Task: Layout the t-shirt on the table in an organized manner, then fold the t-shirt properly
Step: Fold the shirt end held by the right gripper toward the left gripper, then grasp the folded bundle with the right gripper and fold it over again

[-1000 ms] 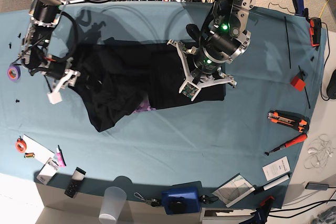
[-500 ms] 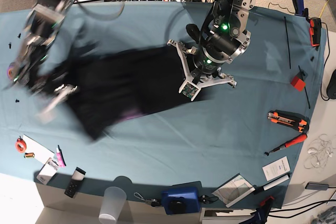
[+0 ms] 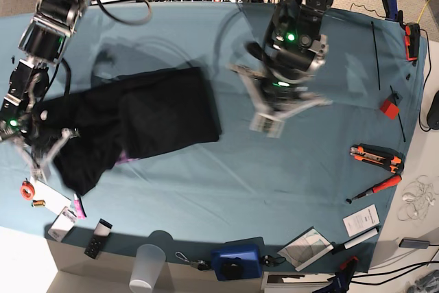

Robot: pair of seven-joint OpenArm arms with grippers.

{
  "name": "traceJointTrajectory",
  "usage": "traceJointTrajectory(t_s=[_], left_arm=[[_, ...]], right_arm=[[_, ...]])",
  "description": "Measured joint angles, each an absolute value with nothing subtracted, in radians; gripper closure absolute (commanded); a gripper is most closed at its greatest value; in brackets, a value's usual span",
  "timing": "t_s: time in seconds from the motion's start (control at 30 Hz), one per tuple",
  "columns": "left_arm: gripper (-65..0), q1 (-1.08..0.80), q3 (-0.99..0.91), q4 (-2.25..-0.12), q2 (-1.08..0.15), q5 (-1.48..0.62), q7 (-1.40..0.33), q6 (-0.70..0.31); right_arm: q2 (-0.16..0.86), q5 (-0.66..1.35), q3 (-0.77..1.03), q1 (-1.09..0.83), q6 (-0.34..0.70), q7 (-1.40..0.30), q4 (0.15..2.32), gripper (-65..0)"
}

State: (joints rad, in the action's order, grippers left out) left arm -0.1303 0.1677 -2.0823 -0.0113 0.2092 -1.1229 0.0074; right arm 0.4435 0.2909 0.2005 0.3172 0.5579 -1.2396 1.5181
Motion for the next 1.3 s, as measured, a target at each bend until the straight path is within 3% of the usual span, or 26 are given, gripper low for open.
traceJointTrajectory(t_s=[0.3,0.5,0.9,1.3], left_arm=[[-5.8,-0.148,-0.092,-2.082,-0.010,0.060,-1.108,-0.009],[-5.8,-0.191,-0.190,-2.082,-0.008,-0.067,-1.093,-0.105],[-5.8,-0.199,-0.199,-2.082,-0.006,-0.129,-1.061,-0.106],[-5.8,-0.199,-0.199,-2.082,-0.006,-0.129,-1.016,-0.106]], right_arm=[[0.444,0.287,-0.176,0.278,0.357,-1.359,1.695,0.0],[0.447,0.265,-0.294,0.261,0.365,-1.330,1.856,0.0],[0.448,0.235,-0.528,0.237,0.365,-1.338,1.857,0.0],[0.449,0.306,-0.541,0.238,0.364,-1.349,1.857,0.0]])
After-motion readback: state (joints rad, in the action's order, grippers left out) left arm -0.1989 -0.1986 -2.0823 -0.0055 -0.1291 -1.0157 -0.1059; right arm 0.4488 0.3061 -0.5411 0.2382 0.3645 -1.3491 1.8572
